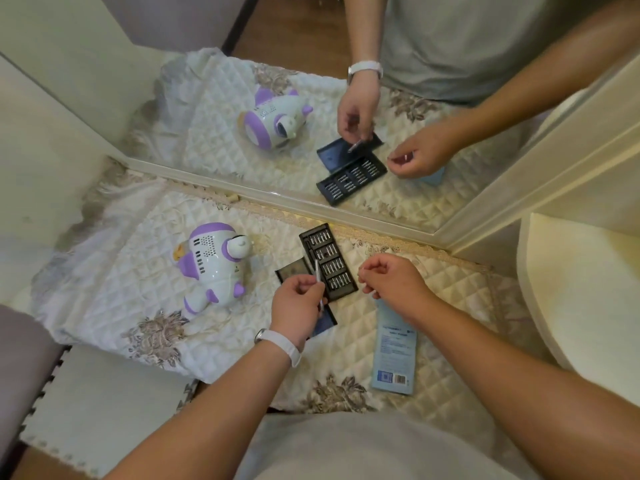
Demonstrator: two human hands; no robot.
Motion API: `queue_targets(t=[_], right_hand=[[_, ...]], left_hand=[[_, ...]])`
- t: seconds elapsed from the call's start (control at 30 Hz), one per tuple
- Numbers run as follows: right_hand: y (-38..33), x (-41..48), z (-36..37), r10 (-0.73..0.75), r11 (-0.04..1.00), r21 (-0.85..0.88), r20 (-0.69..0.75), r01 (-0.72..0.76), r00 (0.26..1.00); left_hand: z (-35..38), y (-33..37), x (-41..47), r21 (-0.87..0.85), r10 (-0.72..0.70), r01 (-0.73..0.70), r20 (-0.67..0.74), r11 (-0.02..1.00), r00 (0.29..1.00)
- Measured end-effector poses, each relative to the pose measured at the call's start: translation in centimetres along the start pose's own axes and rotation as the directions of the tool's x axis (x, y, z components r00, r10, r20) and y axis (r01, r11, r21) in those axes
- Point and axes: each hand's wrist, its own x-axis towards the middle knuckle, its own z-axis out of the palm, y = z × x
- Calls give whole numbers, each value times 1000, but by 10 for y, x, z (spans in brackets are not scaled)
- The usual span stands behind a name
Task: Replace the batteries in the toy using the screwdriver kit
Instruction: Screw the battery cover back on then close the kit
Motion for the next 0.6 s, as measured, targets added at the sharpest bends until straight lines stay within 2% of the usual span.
queue_targets(t=[0.13,0.3,0.5,0.6], right_hand=[[-8,27,13,-57,994,-95,-28,54,998],[-13,53,27,-111,962,-250,25,114,993],[-16,72,41,-145,881,-439,101,175,984],[-14,79,43,-149,857,-480,120,189,982]], left_hand=[[8,7,26,143,55,-47,-51,989,997],[11,12,41,230,42,-8,-142,973,989],[15,16,51,286,27,13,-135,958,990],[14,16,55,321,24,22,-140,947,990]])
